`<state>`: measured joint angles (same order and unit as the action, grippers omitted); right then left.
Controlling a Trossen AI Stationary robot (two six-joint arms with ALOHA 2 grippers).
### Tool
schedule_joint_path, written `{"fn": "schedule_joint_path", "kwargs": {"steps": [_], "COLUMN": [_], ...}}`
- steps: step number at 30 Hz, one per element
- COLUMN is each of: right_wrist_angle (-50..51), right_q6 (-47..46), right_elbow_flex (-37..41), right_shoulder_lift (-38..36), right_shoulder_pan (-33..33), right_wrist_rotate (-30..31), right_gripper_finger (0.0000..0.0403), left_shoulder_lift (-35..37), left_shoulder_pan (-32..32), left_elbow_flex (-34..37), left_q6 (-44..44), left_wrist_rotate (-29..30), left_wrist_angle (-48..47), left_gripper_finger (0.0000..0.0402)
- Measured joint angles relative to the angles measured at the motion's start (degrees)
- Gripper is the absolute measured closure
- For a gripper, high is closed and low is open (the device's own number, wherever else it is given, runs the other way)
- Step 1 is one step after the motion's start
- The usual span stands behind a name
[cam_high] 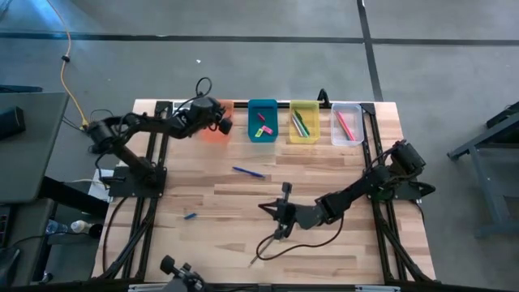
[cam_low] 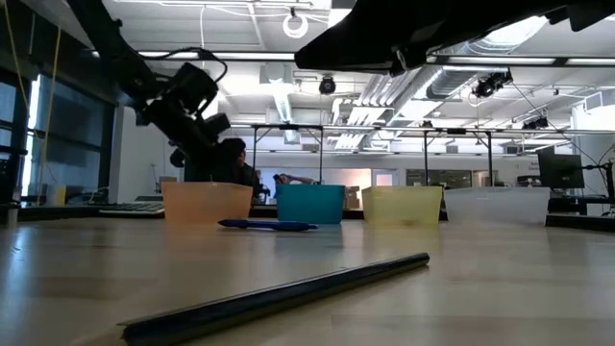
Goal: Sort crayons/erasers/pens/pencils in bins
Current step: Put the blue crayon into the orange bin, then put the black pencil into the transparent bin
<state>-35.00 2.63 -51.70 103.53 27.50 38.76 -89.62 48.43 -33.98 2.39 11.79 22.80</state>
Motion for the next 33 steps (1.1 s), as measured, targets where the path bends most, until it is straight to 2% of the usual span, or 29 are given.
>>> {"fn": "schedule_joint_path", "kwargs": {"steps": [7, 16, 21, 24, 29, 33], "right_wrist_angle": [0.01, 0.00, 0.01, 0.04, 1.23, 11.43], "right_q6": [0.42, 0.42, 0.42, 0.42, -0.77, -1.39], "right_elbow_flex": [0.00, 0.00, 0.00, 0.00, -1.46, -6.23], "right_shoulder_lift": [0.00, 0.00, 0.00, 0.00, -0.15, -0.20], "right_shoulder_pan": [-0.50, -0.50, -0.50, -0.50, -0.50, -0.50], "right_wrist_rotate": [-1.99, -2.25, -2.25, -2.18, -1.87, -1.86], "right_gripper_finger": [0.0402, 0.0402, 0.0402, 0.0402, 0.0402, 0.0402], "left_shoulder_lift": [-3.89, -4.14, -1.21, 2.92, 11.57, 19.34], "left_shoulder_pan": [1.08, 1.11, 0.98, 0.41, -3.54, -8.99], "left_elbow_flex": [-1.83, -1.83, -1.81, -1.70, 1.40, 7.21], "left_q6": [0.00, -1.76, -4.33, -4.55, -6.37, -5.85], "left_wrist_rotate": [-0.87, -0.83, -0.76, -3.30, -5.73, -5.75], "left_wrist_angle": [0.14, -1.23, -4.18, -8.35, -11.21, -7.20], "left_gripper_finger": [0.0388, 0.0312, 0.0292, 0.0300, 0.0346, 0.0386]}}
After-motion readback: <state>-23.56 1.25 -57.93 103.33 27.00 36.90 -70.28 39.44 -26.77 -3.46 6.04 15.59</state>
